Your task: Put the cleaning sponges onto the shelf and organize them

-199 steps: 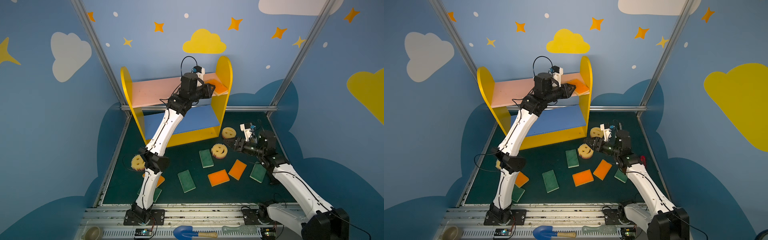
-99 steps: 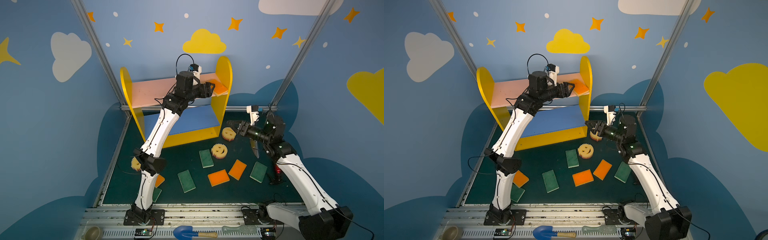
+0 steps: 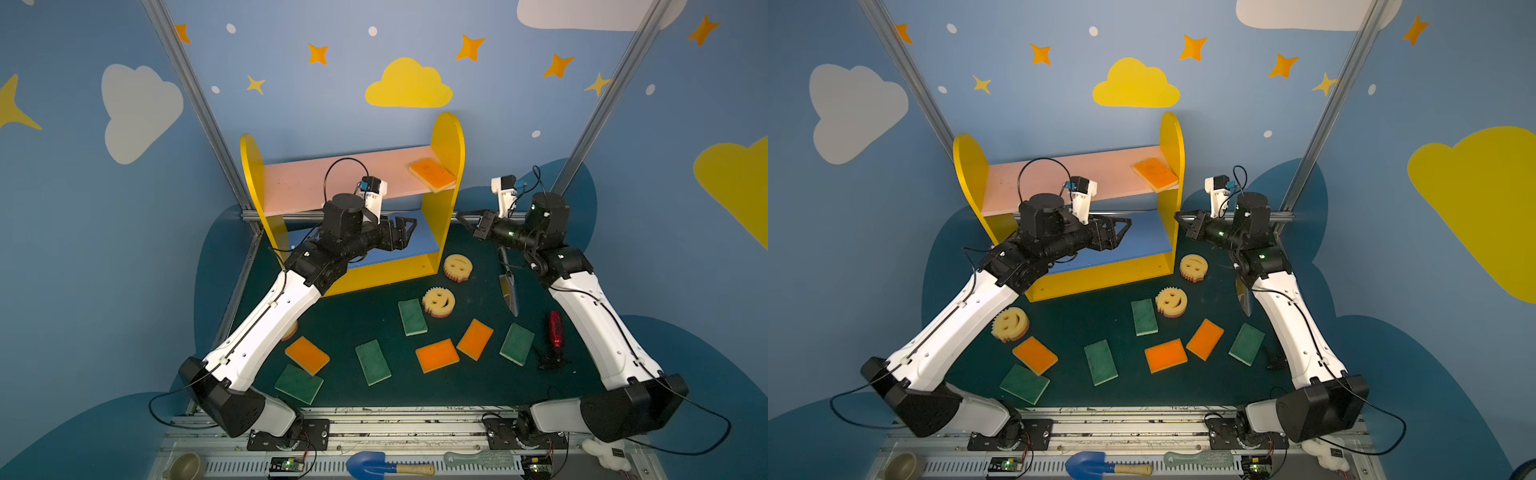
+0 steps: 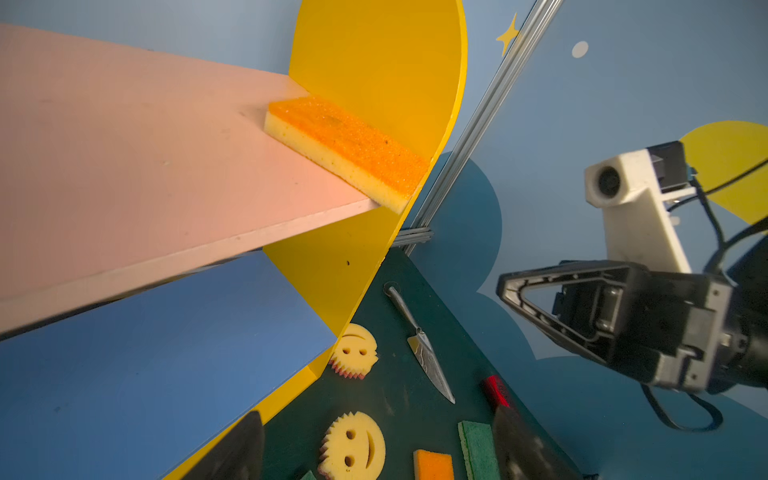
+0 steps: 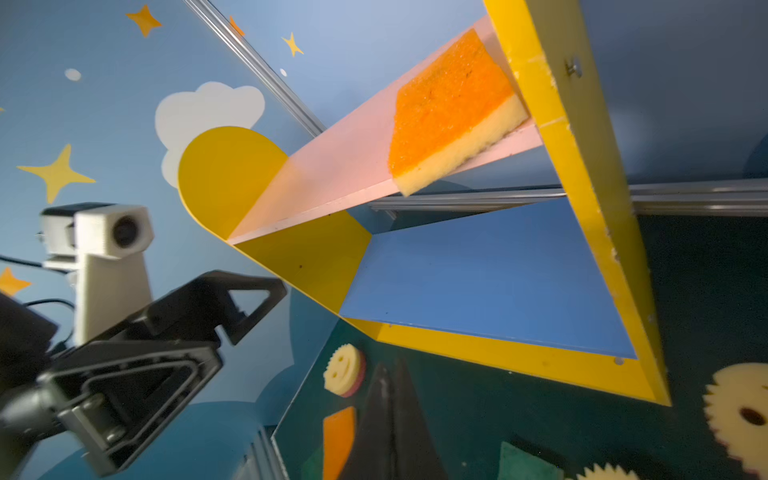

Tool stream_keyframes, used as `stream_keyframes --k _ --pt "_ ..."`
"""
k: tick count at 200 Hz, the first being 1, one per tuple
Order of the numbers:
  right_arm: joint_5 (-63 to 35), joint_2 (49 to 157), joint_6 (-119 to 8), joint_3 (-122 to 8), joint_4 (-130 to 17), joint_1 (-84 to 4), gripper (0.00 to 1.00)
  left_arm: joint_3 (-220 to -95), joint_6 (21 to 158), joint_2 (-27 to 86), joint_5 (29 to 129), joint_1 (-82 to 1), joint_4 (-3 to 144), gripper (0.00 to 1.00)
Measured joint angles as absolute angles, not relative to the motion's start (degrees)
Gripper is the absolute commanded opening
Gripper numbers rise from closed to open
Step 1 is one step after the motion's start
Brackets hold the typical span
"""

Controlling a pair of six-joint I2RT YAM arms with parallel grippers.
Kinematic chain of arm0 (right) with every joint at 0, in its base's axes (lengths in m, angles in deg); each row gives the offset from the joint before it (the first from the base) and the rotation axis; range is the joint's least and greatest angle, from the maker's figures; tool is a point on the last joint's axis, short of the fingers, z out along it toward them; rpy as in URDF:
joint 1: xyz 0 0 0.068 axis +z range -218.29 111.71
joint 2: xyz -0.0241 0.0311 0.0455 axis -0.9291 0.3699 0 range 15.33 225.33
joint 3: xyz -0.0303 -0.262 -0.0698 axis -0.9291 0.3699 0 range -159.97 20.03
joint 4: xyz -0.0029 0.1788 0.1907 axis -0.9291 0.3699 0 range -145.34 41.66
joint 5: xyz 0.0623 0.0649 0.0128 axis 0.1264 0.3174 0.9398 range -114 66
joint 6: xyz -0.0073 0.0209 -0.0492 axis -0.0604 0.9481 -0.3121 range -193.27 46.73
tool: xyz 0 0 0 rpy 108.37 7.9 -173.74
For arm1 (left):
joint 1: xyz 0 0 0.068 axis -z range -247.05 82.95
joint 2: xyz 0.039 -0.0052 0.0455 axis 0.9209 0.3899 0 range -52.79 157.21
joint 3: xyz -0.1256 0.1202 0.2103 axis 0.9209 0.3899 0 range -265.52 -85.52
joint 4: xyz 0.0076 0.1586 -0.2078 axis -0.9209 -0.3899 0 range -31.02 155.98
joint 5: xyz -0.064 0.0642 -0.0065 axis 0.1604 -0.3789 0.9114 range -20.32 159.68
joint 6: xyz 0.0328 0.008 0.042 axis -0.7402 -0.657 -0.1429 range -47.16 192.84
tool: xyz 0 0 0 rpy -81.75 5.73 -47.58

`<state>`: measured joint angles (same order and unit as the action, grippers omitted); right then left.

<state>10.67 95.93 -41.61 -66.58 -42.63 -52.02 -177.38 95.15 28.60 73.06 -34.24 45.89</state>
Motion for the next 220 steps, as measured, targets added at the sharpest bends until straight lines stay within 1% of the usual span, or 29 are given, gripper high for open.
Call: stream_keyframes --k 32,70,136,162,220 --pt "10.96 99.66 -41.74 -71.08 -41.25 -51.32 0.00 -165.55 96.70 21.38 71.53 -34.26 49.95 0.85" --pt "11.00 103.03 -42.11 -75.39 -40.64 -50.38 0.00 -154.49 98.82 15.61 70.07 -34.26 52.58 0.85" --pt "10.78 110.66 -42.59 -84.37 -38.98 -49.37 0.00 -140.00 103.15 11.92 68.80 -34.26 59.68 0.86" --pt "10.59 112.76 -42.90 -86.75 -37.73 -49.37 0.00 -136.59 104.20 11.92 68.64 -34.26 61.08 0.86" --pt "10.50 116.52 -43.42 -90.97 -36.86 -49.31 0.00 -133.36 105.46 11.02 68.67 -34.26 64.22 0.86"
